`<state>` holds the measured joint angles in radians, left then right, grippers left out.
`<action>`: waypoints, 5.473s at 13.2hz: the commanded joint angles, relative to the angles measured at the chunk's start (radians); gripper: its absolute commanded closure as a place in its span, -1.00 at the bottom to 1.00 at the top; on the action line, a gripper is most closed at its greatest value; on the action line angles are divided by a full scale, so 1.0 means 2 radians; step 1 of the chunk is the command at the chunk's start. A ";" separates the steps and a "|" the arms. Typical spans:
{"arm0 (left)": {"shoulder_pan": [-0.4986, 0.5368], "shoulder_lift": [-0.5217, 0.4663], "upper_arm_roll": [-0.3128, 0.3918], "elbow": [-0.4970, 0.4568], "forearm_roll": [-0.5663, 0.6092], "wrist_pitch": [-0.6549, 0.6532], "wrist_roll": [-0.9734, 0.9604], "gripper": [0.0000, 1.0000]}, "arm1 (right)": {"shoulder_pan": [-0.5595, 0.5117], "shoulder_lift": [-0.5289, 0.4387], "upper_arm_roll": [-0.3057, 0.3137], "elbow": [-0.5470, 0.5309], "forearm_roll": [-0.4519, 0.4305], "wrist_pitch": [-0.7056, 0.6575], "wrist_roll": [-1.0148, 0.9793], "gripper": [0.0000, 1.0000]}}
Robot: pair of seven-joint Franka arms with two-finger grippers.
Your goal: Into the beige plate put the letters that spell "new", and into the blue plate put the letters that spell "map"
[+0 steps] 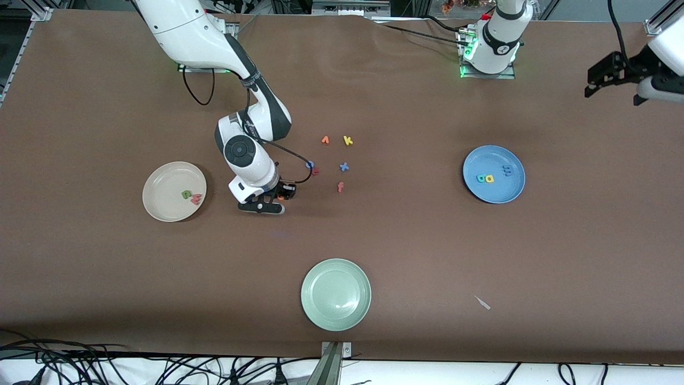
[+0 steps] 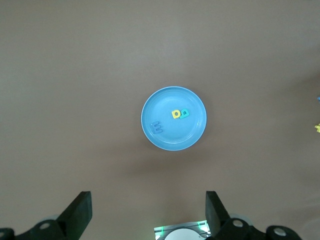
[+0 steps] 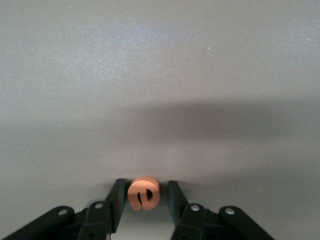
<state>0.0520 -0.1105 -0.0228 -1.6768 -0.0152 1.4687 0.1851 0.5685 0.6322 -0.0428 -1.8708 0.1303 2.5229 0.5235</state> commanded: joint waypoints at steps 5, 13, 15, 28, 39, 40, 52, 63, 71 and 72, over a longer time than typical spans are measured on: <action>-0.016 0.056 0.011 0.078 -0.018 -0.020 -0.089 -1.00 | 0.000 0.011 0.001 0.013 0.005 0.001 -0.006 0.44; -0.016 0.083 0.011 0.079 -0.010 -0.008 -0.087 -1.00 | -0.020 -0.025 -0.047 0.066 0.004 -0.171 -0.120 0.60; -0.016 0.079 0.012 0.073 -0.010 0.003 -0.086 -1.00 | -0.020 -0.040 -0.082 0.066 0.003 -0.226 -0.179 0.60; -0.023 0.041 0.008 0.028 -0.012 0.011 -0.086 -1.00 | -0.086 -0.022 -0.155 0.058 0.004 -0.257 -0.308 0.55; -0.017 0.041 0.008 0.028 -0.012 0.010 -0.086 -1.00 | -0.049 -0.033 -0.150 0.168 0.024 -0.425 -0.263 -1.00; -0.017 0.041 0.008 0.028 -0.012 0.009 -0.086 -1.00 | -0.047 -0.041 -0.150 0.183 0.024 -0.451 -0.257 -1.00; -0.017 0.041 0.008 0.028 -0.010 0.008 -0.086 -1.00 | -0.048 -0.146 -0.171 0.191 0.013 -0.531 -0.264 -1.00; -0.017 0.041 0.008 0.028 -0.010 0.007 -0.086 -1.00 | -0.047 -0.152 -0.167 0.191 0.012 -0.537 -0.266 -1.00; -0.017 0.041 0.008 0.028 -0.010 0.008 -0.086 -1.00 | -0.050 -0.163 -0.163 0.188 -0.008 -0.534 -0.268 -1.00; -0.017 0.041 0.008 0.028 -0.010 0.007 -0.086 -1.00 | -0.056 -0.170 -0.156 0.185 -0.013 -0.532 -0.268 -1.00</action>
<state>0.0150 -0.0089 -0.0048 -1.6019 -0.0288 1.4758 0.0164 0.4744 0.3391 -0.3815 -1.4814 0.1339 1.4620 -0.0039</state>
